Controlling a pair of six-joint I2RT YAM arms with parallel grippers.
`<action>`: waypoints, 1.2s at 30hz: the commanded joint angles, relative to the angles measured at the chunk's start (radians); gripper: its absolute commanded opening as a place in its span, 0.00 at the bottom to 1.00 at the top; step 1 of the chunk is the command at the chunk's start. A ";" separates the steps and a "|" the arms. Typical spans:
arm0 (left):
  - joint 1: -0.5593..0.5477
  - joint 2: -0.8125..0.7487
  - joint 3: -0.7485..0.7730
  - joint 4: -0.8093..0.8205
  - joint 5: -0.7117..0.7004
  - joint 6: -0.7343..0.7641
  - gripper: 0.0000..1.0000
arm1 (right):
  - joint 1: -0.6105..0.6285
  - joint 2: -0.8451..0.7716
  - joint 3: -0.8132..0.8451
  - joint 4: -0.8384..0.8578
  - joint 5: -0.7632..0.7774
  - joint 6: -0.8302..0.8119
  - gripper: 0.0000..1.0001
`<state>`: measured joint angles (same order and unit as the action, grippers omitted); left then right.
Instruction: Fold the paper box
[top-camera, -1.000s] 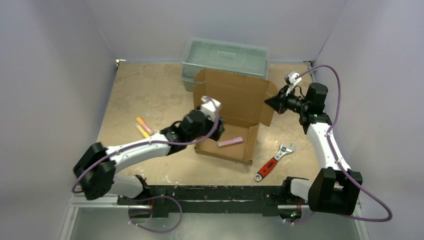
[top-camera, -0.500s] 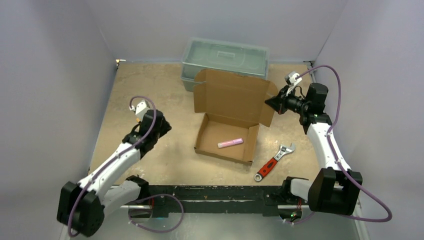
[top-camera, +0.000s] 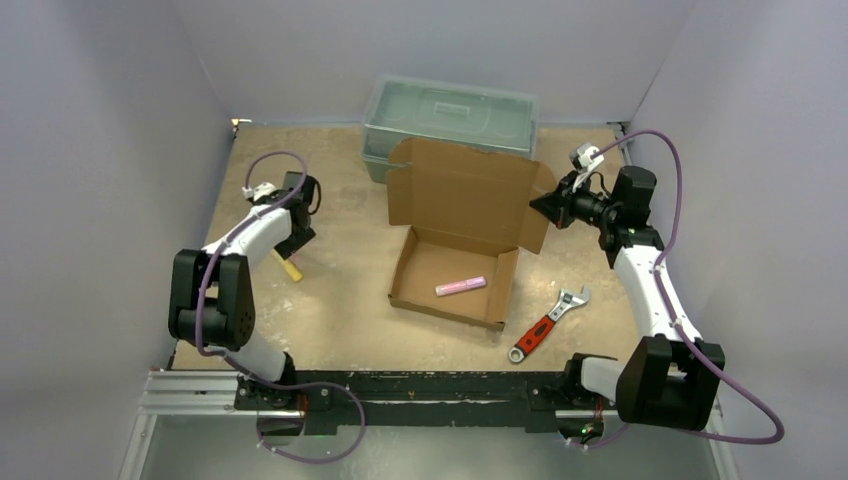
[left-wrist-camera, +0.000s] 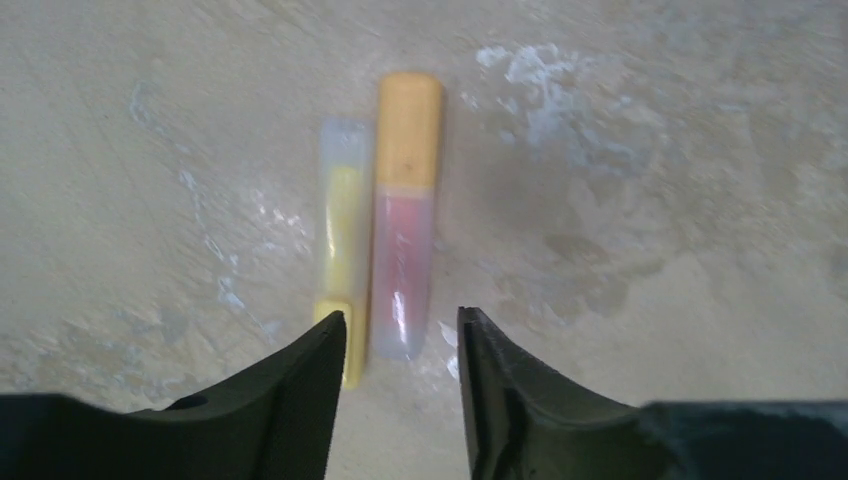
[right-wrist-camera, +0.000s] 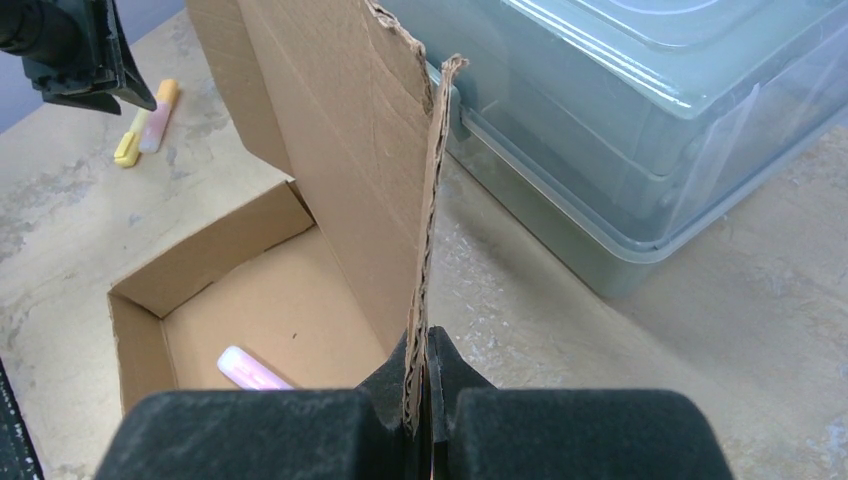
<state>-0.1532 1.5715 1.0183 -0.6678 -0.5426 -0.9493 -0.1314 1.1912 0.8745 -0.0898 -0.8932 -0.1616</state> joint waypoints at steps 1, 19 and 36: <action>0.102 0.052 0.053 0.055 0.094 0.092 0.36 | -0.004 -0.006 0.008 0.010 -0.033 -0.016 0.00; 0.217 0.181 0.054 0.145 0.239 0.143 0.35 | -0.004 -0.004 0.007 0.010 -0.033 -0.016 0.00; 0.254 -0.088 -0.161 0.423 0.688 0.285 0.00 | -0.005 -0.001 0.007 0.010 -0.035 -0.016 0.00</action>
<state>0.0967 1.6424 0.9466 -0.4198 -0.1177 -0.7593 -0.1322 1.1912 0.8745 -0.0898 -0.9077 -0.1619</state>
